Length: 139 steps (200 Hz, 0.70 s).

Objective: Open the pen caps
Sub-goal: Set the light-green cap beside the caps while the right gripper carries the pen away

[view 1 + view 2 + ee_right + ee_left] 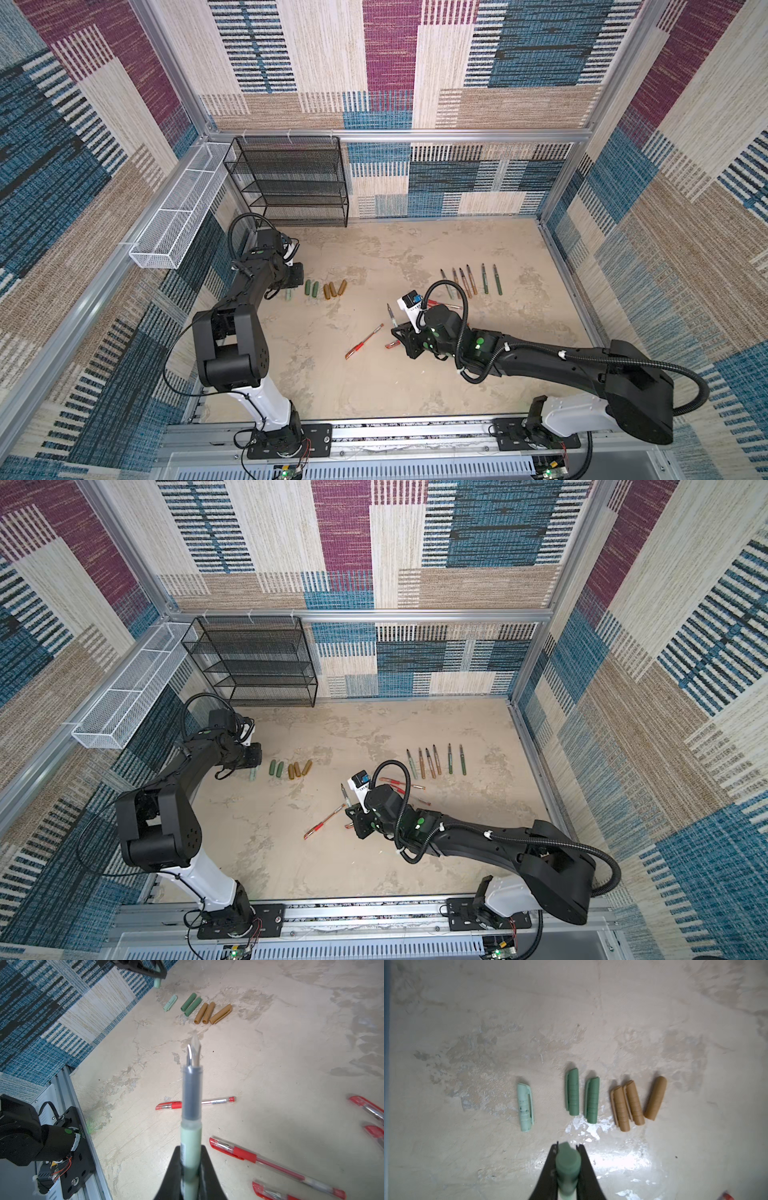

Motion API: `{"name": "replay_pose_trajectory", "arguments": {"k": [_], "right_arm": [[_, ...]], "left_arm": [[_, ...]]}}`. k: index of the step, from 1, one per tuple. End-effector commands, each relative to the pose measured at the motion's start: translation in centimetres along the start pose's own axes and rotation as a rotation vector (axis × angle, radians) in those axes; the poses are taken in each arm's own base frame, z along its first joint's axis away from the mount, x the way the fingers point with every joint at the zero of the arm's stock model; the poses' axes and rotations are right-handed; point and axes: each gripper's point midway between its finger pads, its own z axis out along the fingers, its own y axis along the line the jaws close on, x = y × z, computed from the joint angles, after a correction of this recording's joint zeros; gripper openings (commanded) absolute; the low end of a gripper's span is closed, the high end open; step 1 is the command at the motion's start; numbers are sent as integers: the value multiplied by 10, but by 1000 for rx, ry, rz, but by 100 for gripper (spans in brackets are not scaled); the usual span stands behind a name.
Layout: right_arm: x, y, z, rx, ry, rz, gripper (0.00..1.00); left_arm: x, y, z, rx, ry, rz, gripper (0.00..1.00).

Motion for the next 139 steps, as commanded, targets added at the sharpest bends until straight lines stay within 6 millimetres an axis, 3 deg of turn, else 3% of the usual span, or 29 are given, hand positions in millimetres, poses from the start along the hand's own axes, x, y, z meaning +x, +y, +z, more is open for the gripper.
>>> {"name": "replay_pose_trajectory", "arguments": {"k": [1, 50, 94, 139], "right_arm": [[-2, -13, -11, 34, -35, 24, 2], [-4, -26, -30, 53, -72, 39, 3], [2, -29, -27, 49, -62, 49, 3], [6, -32, -26, 50, -61, 61, 3]], "left_arm": [[12, 13, 14, -60, 93, 32, 1], [13, 24, 42, -104, 184, 40, 9], [12, 28, 60, -131, 238, 66, 15], [11, 28, 64, -135, 248, 48, 25]]}}
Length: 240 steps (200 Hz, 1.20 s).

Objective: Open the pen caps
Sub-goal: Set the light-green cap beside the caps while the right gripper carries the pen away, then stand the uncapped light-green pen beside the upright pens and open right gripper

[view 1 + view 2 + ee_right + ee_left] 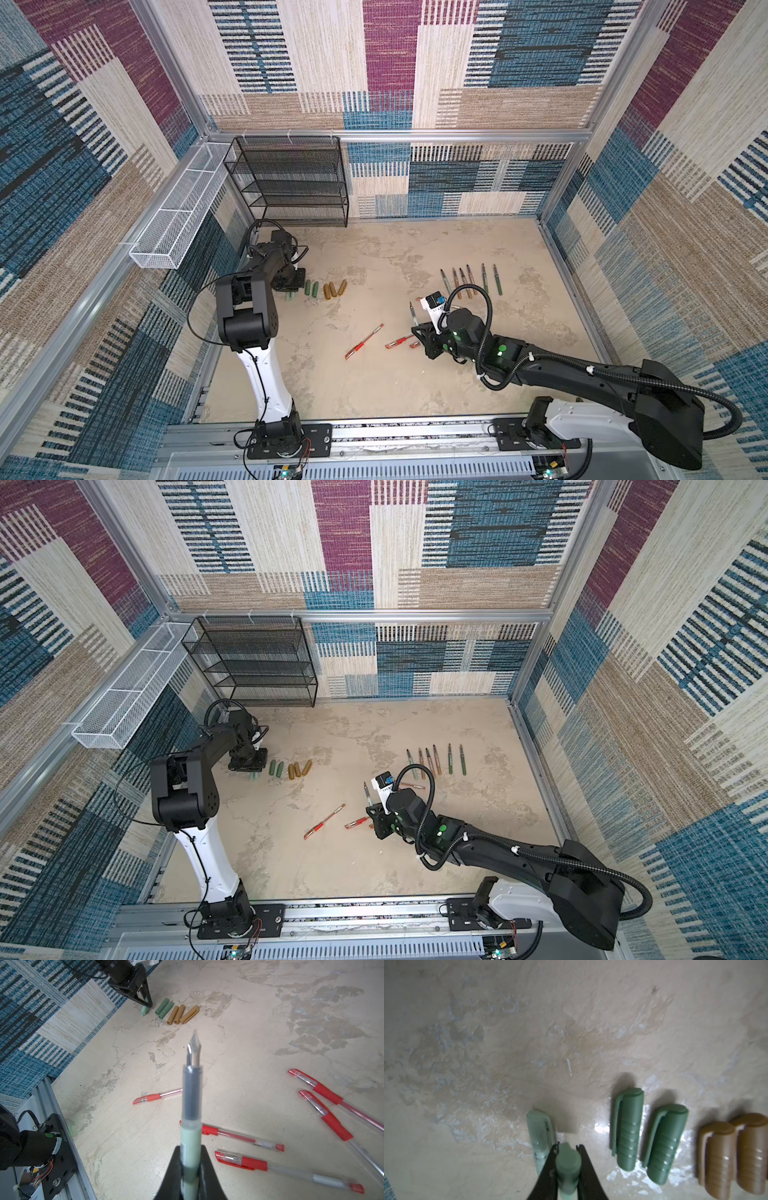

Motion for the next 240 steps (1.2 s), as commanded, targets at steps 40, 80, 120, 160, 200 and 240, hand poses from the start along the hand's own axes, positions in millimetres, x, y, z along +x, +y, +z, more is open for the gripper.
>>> {"name": "replay_pose_trajectory", "arguments": {"k": [40, 80, 120, 160, 200, 240], "right_arm": [[-7, -1, -1, -3, -28, 12, 3], [-14, -1, -2, 7, -34, 7, 3], [-23, -6, 9, 31, -7, -13, 4], [-45, -21, 26, 57, 44, -14, 4], [-64, -48, 46, 95, 116, -5, 6], [-84, -80, 65, 129, 160, 9, 6]], "left_arm": [[2, -4, -6, 8, 6, -6, 32], [1, -9, -36, 28, -68, -24, 34], [11, -32, -90, 131, -208, -40, 39], [39, -61, -132, 301, -350, -52, 50], [65, -71, -162, 352, -471, -22, 62], [86, -74, -179, 355, -601, 3, 73]]}}
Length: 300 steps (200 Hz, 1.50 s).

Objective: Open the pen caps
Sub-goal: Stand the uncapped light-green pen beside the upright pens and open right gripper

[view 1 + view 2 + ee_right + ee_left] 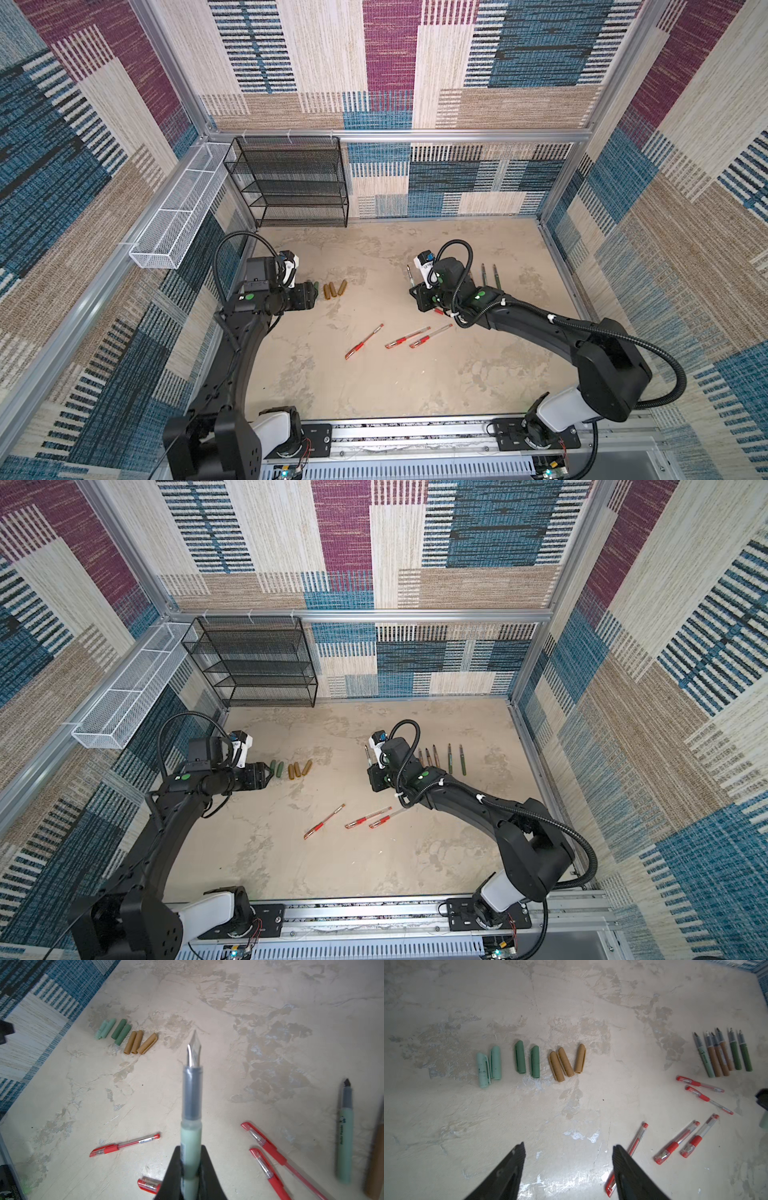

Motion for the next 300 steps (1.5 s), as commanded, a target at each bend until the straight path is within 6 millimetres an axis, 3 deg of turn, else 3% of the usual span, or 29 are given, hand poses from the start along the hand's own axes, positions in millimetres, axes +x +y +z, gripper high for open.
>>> {"name": "replay_pose_trajectory", "arguments": {"k": [1, 28, 77, 150, 249, 300], "right_arm": [[-1, -11, 10, -6, 63, -16, 6], [-5, -38, 30, 31, 126, -1, 6], [1, -88, 62, 110, 210, 51, 6], [18, -146, 85, 239, 295, 114, 8], [43, -163, 77, 330, 354, 111, 15], [24, -154, 66, 312, 315, 105, 27]], "left_arm": [[-4, -8, -8, 32, -91, 14, 74], [2, -11, -15, 38, -141, 31, 77], [-6, -21, -29, 90, -190, 44, 86], [-6, -25, -30, 99, -205, 66, 87], [-6, -24, -28, 93, -200, 65, 87], [-6, -21, -29, 81, -202, 62, 87]]}}
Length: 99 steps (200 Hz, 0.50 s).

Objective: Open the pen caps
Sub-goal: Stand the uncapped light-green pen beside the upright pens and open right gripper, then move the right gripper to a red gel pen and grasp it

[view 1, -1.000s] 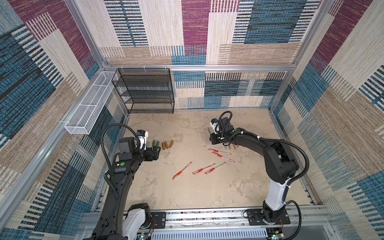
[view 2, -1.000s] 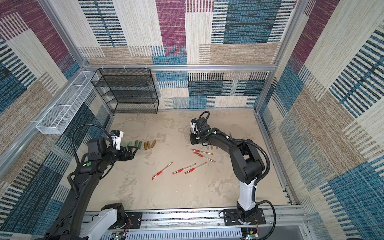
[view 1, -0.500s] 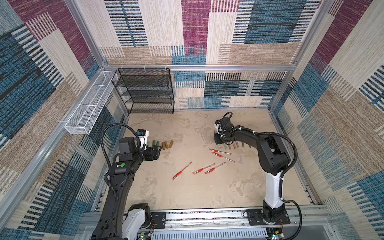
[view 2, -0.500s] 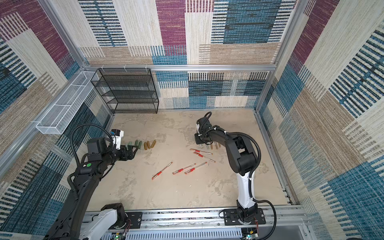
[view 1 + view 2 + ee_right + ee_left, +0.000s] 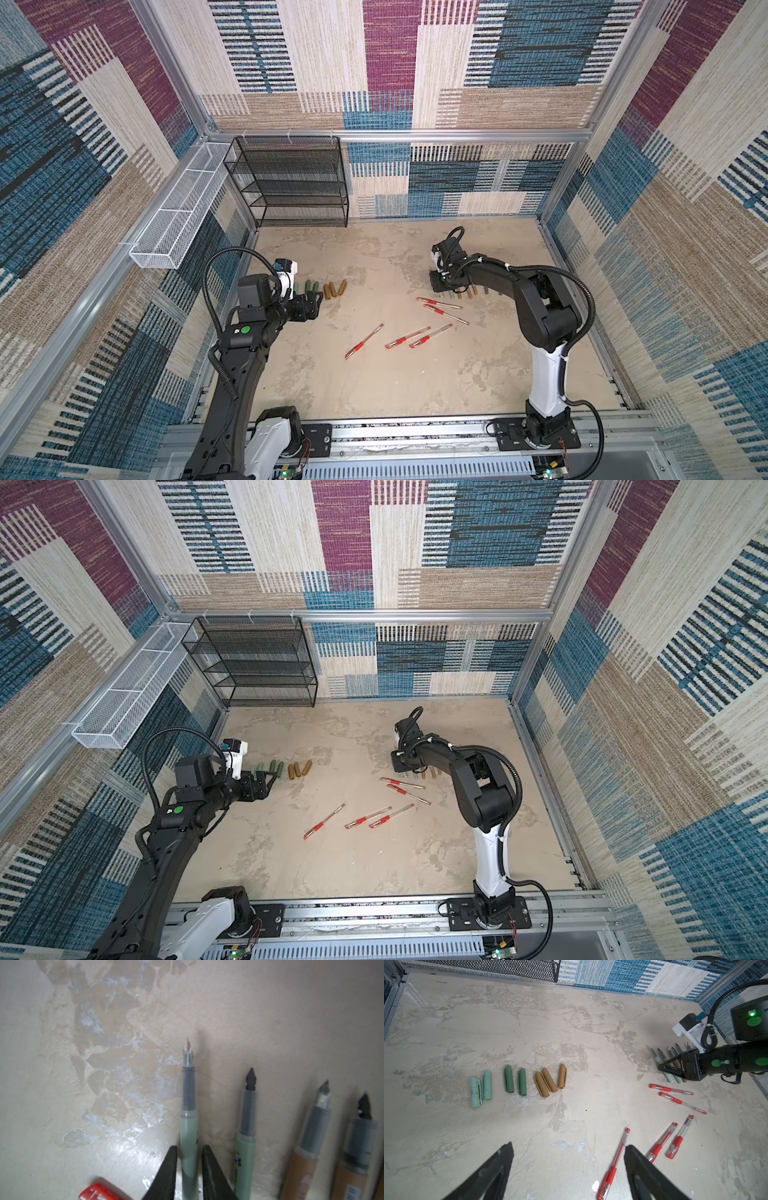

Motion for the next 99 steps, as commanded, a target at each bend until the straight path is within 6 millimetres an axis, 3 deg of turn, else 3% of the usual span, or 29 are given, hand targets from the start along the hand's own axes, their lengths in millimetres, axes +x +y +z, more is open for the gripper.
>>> {"name": "replay_pose_trajectory", "arguments": {"k": [1, 41, 64, 99], "right_arm": [[-10, 1, -16, 2, -28, 0, 27], [-14, 12, -49, -60, -78, -18, 30], [2, 18, -63, -103, -76, -61, 33], [32, 13, -65, -97, -24, -130, 42]], "left_arm": [[-5, 1, -1, 0, -16, -1, 87], [-5, 0, -1, 3, -21, 3, 87], [-8, 2, -1, -5, -26, -4, 87], [-5, 3, 3, -2, -9, -19, 87]]}}
